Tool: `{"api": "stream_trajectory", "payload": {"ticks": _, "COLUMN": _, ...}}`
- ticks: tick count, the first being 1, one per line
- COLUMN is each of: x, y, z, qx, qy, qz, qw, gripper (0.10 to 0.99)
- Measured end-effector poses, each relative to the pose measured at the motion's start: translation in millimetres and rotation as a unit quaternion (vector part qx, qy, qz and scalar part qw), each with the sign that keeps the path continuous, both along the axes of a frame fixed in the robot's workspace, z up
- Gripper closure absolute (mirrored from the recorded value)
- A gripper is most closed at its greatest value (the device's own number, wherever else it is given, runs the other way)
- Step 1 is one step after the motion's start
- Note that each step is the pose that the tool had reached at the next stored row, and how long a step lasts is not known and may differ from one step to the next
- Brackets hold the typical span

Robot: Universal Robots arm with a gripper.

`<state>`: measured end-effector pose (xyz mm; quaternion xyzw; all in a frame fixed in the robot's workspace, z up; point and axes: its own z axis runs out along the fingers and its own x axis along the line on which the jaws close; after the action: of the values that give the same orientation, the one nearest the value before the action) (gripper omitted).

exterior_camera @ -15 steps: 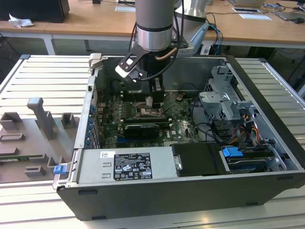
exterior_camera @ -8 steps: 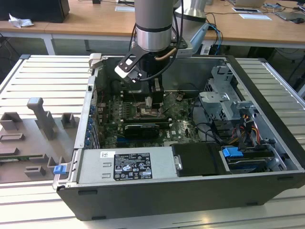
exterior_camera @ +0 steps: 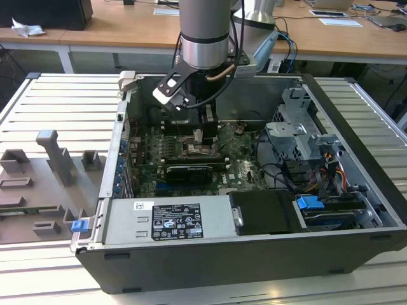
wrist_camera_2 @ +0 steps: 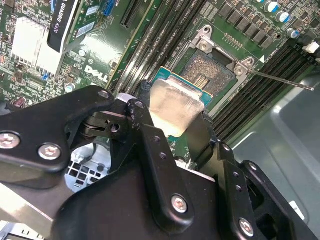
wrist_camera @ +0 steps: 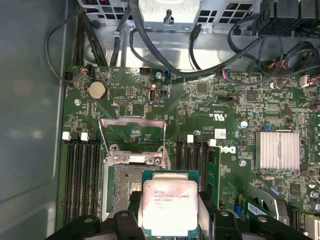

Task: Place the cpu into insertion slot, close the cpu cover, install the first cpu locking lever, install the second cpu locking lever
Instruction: 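Place the cpu into insertion slot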

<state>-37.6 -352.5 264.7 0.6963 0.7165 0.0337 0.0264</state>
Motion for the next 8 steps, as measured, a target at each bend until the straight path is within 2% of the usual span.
{"api": "stream_trajectory", "payload": {"ticks": 3, "x": -0.5, "y": 0.3, "z": -1.7, "qx": -0.0001, "qy": 0.0000, "qz": -0.011, "qw": 0.9999, "gripper": 0.557}}
{"api": "stream_trajectory", "payload": {"ticks": 8, "x": -1.3, "y": 0.5, "z": -3.7, "qx": -0.0001, "qy": 0.0000, "qz": -0.012, "qw": 0.9999, "gripper": 0.557}}
